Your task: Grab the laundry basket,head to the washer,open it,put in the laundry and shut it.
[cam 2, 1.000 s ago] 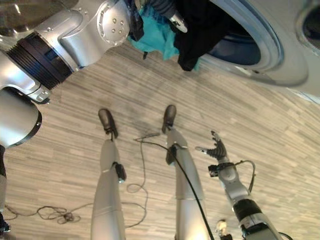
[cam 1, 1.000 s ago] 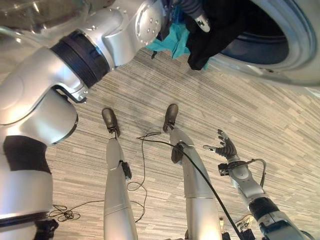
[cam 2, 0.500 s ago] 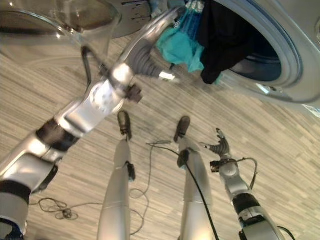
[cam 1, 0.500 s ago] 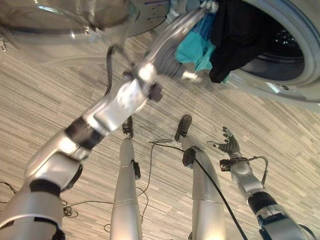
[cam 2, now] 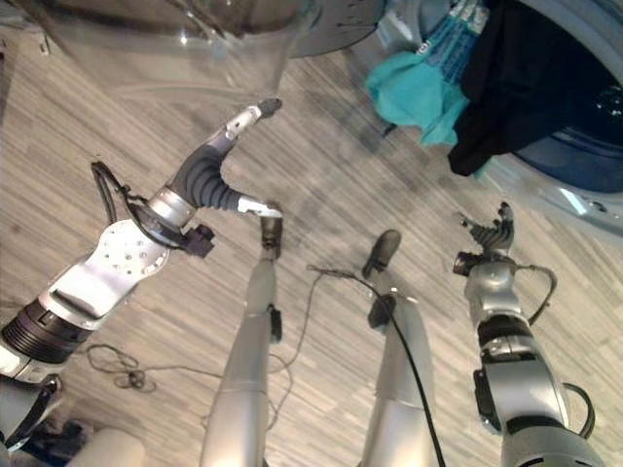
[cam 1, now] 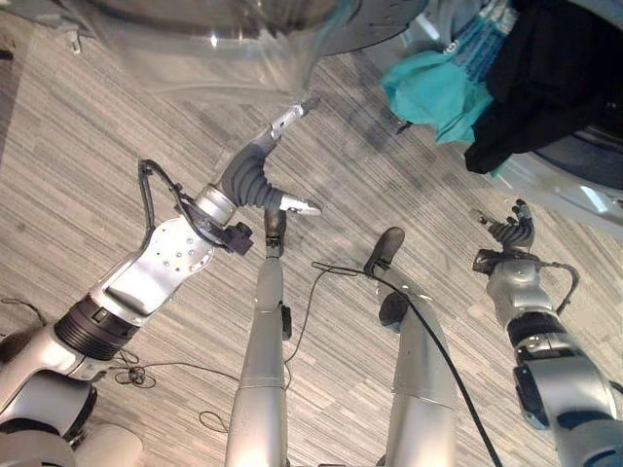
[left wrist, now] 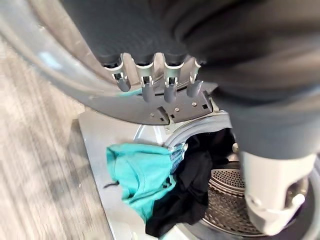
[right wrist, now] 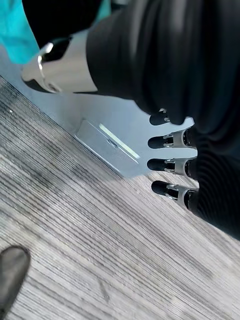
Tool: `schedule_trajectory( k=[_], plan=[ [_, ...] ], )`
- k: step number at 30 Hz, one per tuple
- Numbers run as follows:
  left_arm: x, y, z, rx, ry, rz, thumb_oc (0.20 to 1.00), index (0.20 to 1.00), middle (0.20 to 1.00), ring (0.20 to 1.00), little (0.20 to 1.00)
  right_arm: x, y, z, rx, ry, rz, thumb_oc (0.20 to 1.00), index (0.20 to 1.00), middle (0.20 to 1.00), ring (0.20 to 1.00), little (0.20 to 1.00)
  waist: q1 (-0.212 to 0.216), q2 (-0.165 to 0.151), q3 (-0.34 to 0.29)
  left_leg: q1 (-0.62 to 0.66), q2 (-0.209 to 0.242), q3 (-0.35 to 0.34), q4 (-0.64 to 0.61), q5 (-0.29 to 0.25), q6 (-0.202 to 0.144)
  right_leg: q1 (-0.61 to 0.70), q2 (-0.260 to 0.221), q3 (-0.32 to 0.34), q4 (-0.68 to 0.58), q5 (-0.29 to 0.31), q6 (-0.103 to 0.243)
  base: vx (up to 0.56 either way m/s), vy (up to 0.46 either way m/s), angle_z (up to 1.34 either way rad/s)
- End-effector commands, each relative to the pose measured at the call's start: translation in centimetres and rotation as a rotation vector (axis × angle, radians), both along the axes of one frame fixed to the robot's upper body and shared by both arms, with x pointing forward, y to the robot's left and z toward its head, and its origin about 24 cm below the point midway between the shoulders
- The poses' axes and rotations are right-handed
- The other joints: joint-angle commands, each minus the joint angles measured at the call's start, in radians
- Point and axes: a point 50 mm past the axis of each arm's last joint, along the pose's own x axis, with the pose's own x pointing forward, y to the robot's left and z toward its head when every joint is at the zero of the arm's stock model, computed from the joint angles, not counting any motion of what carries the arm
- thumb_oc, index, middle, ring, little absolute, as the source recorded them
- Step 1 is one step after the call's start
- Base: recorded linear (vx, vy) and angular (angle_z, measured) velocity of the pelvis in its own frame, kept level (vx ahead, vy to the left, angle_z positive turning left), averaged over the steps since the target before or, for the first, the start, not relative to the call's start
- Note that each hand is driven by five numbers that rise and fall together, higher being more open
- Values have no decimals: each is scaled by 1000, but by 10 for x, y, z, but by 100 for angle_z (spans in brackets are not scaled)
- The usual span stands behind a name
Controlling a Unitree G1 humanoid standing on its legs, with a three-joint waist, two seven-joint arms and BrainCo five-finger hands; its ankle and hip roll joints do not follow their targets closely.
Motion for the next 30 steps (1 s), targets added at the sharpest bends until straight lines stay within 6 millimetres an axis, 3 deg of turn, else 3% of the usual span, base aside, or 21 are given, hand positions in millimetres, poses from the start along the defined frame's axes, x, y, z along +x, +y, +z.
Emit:
schedule_trajectory(
  k=[1, 11, 13, 17, 21, 25, 30],
  plan=[
    [-25, -2, 23, -46, -100, -125, 1000, 1000, 1000, 1000, 1000, -8, -32, 16, 34, -53, -79, 1000, 1000, 1000, 1000, 1000, 24, 45, 18, 78, 35, 12, 140, -272, -27, 116, 52, 46, -303, 74, 123, 22, 37, 9],
    [-36, 2, 23, -78, -75, -176, 1000, 1000, 1000, 1000, 1000, -3, -51, 64, 143, -224, -125, 1000, 1000, 1000, 1000, 1000, 91, 65, 12, 31, 14, 4, 150, -280, -24, 96, 37, 36, -306, 60, 129, 23, 32, 6],
    [-39, -1, 21, -83, -59, -209, 1000, 1000, 1000, 1000, 1000, 2, -50, 82, 133, -272, -100, 1000, 1000, 1000, 1000, 1000, 107, 66, 11, 15, 9, 3, 157, -286, -22, 92, 34, 33, -309, 61, 132, 15, 41, 10],
    [-40, -5, 22, -97, -51, -233, 1000, 1000, 1000, 1000, 1000, 7, -46, 101, 95, -311, -68, 1000, 1000, 1000, 1000, 1000, 116, 64, 11, 5, 6, 0, 161, -290, -20, 91, 34, 27, -315, 63, 136, 16, 18, 7],
    [-42, -14, 23, -134, -44, -288, 1000, 1000, 1000, 1000, 1000, 9, -46, 135, 82, -418, -68, 1000, 1000, 1000, 1000, 1000, 131, 66, 8, 0, 0, 0, 164, -293, -18, 87, 29, 30, -318, 62, 141, 8, 31, 3],
    [-42, -15, 22, -151, -34, -300, 1000, 1000, 1000, 1000, 1000, 11, -43, 152, 73, -470, -59, 1000, 1000, 1000, 1000, 1000, 134, 69, 10, -3, -6, 3, 170, -297, -18, 86, 26, 32, -319, 67, 143, 1, 64, -1],
    [-41, -21, 23, -204, -35, -315, 1000, 1000, 1000, 1000, 1000, 14, -28, 197, 151, -680, -50, 1000, 1000, 1000, 1000, 1000, 149, 86, 6, -7, -17, 10, 169, -300, -17, 78, 18, 36, -326, 73, 154, 0, 64, 0]
  ],
)
